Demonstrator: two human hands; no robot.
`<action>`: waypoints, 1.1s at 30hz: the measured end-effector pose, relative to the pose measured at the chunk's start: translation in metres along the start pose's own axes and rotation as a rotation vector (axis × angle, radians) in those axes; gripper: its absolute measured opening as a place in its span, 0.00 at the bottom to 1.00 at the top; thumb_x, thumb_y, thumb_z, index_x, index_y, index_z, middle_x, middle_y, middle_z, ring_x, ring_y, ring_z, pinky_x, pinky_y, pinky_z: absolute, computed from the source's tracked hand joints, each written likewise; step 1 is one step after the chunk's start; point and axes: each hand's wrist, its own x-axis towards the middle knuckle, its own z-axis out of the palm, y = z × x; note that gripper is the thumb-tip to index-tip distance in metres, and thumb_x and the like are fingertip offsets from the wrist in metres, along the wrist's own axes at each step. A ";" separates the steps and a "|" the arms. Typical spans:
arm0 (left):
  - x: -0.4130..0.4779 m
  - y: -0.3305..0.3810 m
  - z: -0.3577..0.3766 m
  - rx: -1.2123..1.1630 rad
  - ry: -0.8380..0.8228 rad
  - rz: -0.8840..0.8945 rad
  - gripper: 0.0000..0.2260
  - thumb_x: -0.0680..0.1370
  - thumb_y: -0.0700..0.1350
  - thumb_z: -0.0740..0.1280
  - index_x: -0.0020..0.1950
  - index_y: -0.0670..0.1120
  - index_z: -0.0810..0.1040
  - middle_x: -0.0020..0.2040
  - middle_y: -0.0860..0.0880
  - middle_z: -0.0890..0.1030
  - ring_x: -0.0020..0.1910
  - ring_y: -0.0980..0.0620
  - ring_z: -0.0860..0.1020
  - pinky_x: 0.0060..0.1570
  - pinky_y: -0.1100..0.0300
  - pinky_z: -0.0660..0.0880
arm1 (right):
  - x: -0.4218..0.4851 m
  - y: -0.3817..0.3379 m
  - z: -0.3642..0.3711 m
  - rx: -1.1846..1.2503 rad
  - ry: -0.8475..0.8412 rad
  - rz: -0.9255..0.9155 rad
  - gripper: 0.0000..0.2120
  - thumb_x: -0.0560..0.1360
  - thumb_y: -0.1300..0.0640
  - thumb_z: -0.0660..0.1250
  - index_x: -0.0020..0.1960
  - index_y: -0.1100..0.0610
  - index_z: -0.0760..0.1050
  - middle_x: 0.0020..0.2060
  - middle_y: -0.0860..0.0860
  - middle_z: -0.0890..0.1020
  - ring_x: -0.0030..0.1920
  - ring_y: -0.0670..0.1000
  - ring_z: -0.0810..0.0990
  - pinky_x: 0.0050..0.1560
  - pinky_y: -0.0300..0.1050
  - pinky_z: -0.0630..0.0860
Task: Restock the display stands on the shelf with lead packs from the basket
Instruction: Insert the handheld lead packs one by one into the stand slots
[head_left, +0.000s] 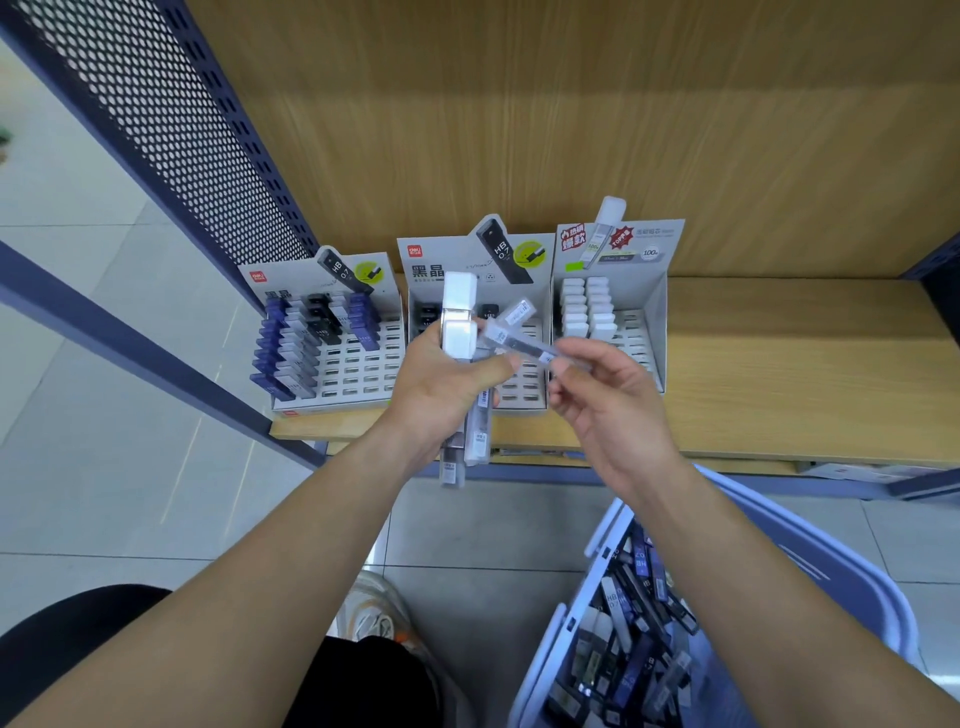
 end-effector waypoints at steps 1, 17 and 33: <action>0.000 0.000 -0.002 -0.020 0.012 -0.004 0.15 0.72 0.39 0.78 0.57 0.44 0.80 0.42 0.48 0.84 0.36 0.53 0.80 0.36 0.59 0.79 | 0.003 -0.003 -0.001 0.000 0.004 -0.015 0.09 0.76 0.70 0.67 0.54 0.62 0.80 0.38 0.54 0.80 0.35 0.50 0.76 0.41 0.40 0.77; -0.001 -0.004 -0.030 -0.084 0.049 0.023 0.08 0.74 0.40 0.77 0.49 0.48 0.81 0.41 0.49 0.86 0.37 0.54 0.83 0.39 0.57 0.79 | 0.023 -0.022 0.006 -0.206 -0.066 -0.106 0.14 0.73 0.73 0.70 0.54 0.59 0.77 0.42 0.53 0.86 0.44 0.53 0.82 0.51 0.48 0.78; -0.008 -0.017 -0.075 -0.089 0.137 -0.006 0.11 0.73 0.46 0.78 0.53 0.49 0.81 0.37 0.53 0.84 0.36 0.52 0.80 0.48 0.48 0.80 | 0.018 0.012 0.043 -0.390 -0.332 0.099 0.18 0.72 0.75 0.70 0.55 0.57 0.76 0.41 0.54 0.82 0.41 0.59 0.85 0.46 0.50 0.82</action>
